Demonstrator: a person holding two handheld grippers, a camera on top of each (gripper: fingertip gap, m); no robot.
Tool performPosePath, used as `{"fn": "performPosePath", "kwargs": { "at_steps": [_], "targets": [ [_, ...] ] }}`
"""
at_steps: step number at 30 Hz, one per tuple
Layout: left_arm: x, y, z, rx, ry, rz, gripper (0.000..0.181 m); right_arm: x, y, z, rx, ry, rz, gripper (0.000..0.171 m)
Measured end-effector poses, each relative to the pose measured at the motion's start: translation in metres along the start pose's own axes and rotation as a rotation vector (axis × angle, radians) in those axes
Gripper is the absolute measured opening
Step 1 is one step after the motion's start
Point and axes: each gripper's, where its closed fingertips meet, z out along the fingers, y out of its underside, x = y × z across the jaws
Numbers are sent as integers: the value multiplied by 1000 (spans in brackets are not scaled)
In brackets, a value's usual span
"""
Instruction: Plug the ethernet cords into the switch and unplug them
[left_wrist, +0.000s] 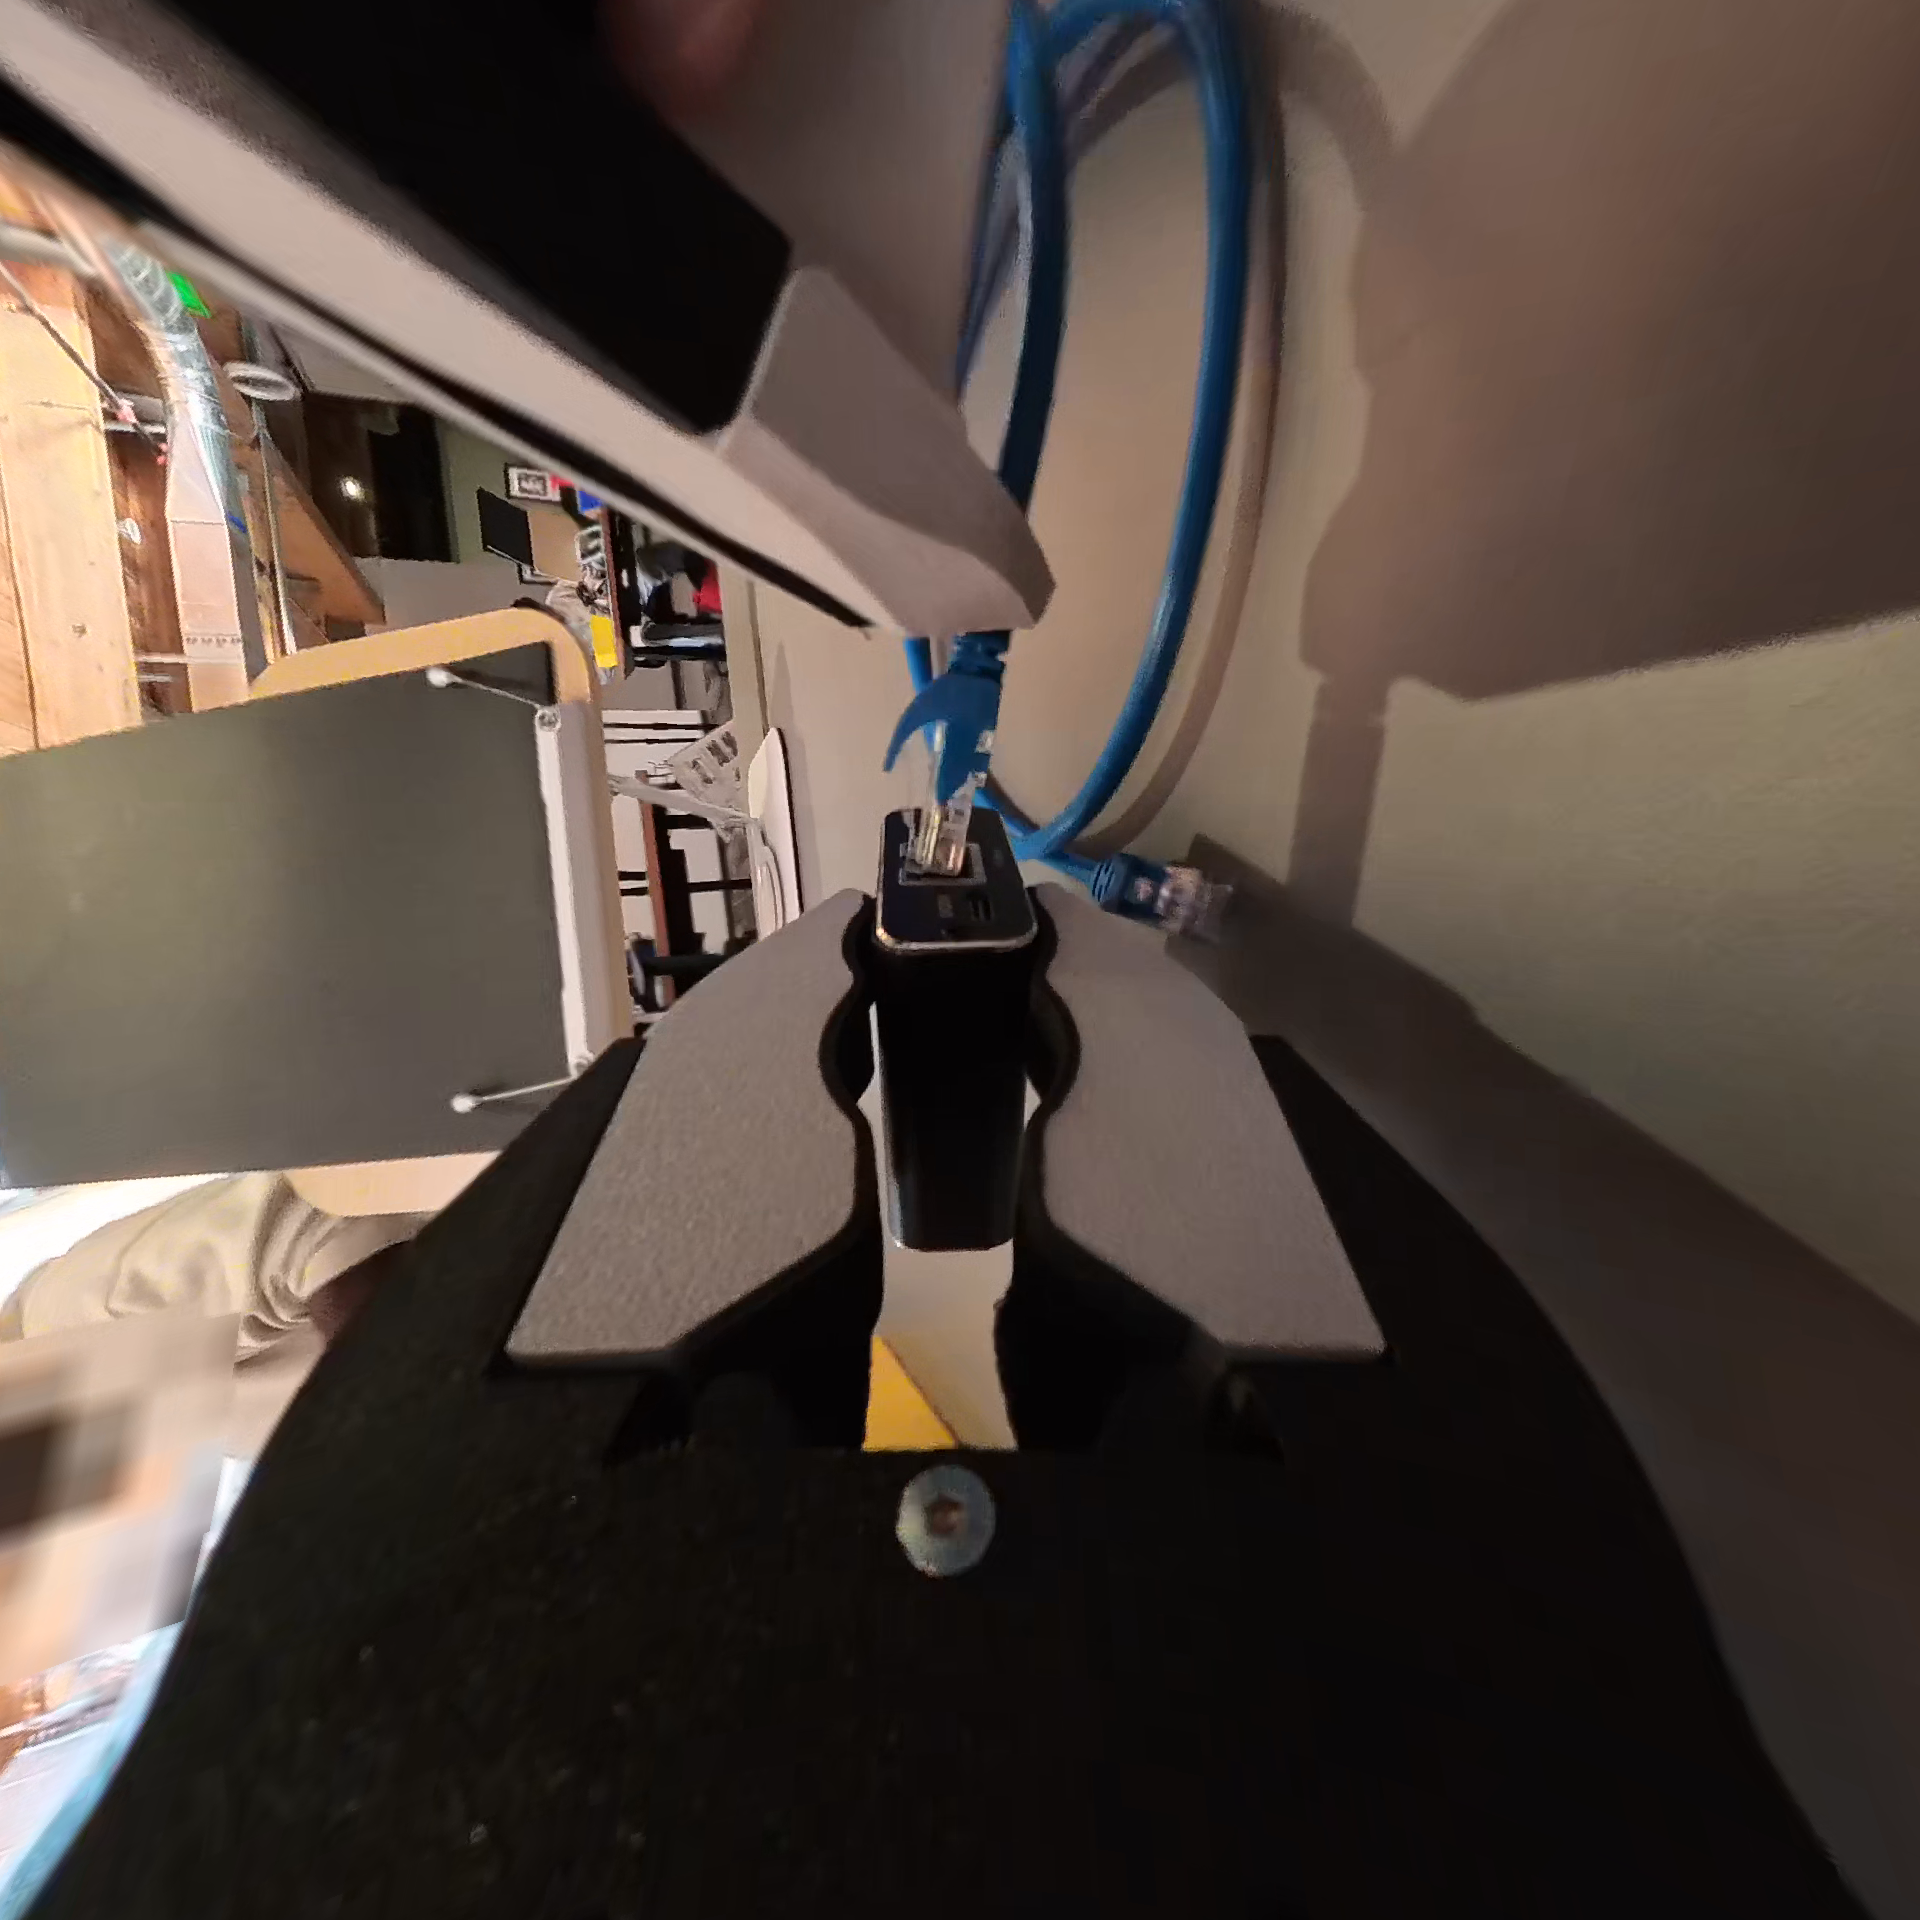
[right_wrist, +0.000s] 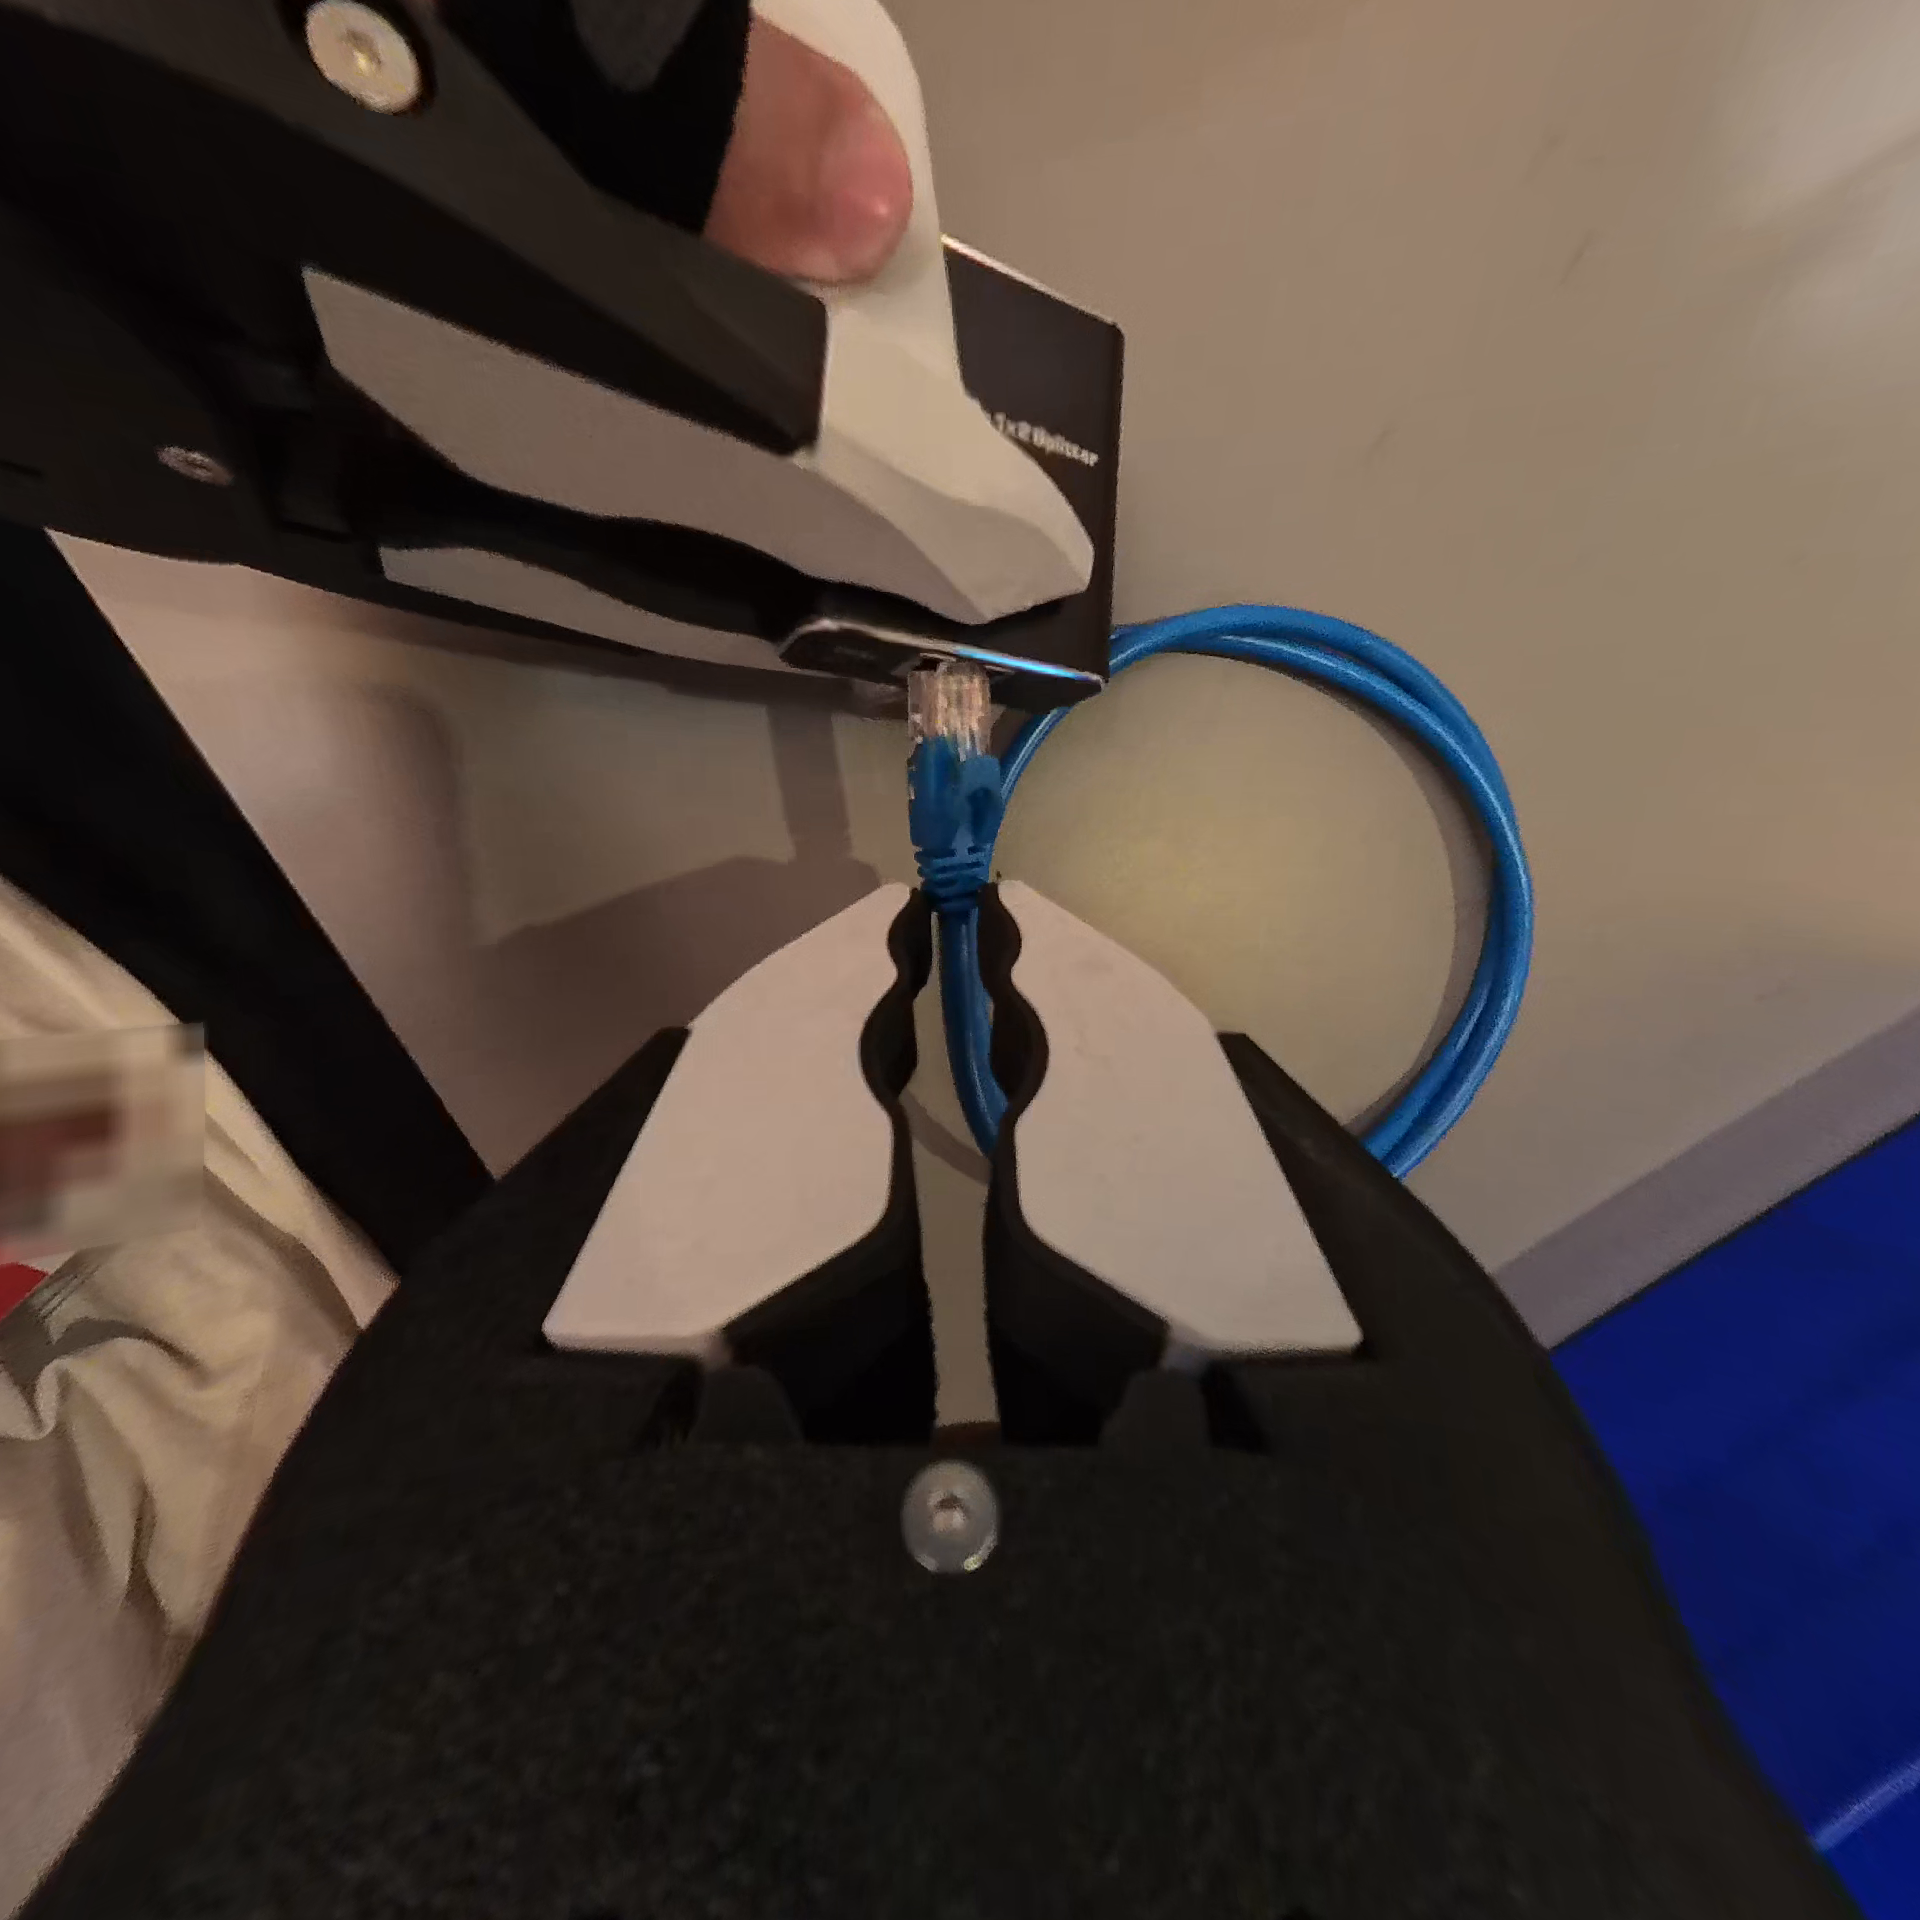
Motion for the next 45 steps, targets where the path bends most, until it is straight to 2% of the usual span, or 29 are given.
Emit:
{"fn": "performPosePath", "kwargs": {
  "at_steps": [6,15,17,20,24,26,28,30,39,45],
  "targets": [
    [6,-5,3,-42,8,92,25,0,11,4,-121,11,13,9],
    [9,-8,6,-63,13,149,25,-4,10,4,-95,-28,24,9],
    [9,-8,7,-58,22,96,24,-3,8,4,-75,-28,26,9],
    [6,-4,6,-30,37,-58,25,-2,-1,1,37,-45,32,9],
    [-5,4,3,7,18,-248,25,5,-21,-8,334,-75,96,9],
    [-10,6,2,23,9,-299,25,6,-28,-12,473,-116,165,10],
    [-12,5,2,26,-1,-305,25,8,-29,-13,516,-149,213,11],
    [-11,0,2,42,0,-300,25,6,-28,-11,516,-176,230,17],
    [-14,-9,5,11,-35,-197,24,6,-27,-9,457,-141,217,13],
    [-6,-12,11,7,8,-169,23,7,-22,-1,412,-150,219,12]
  ]
}}
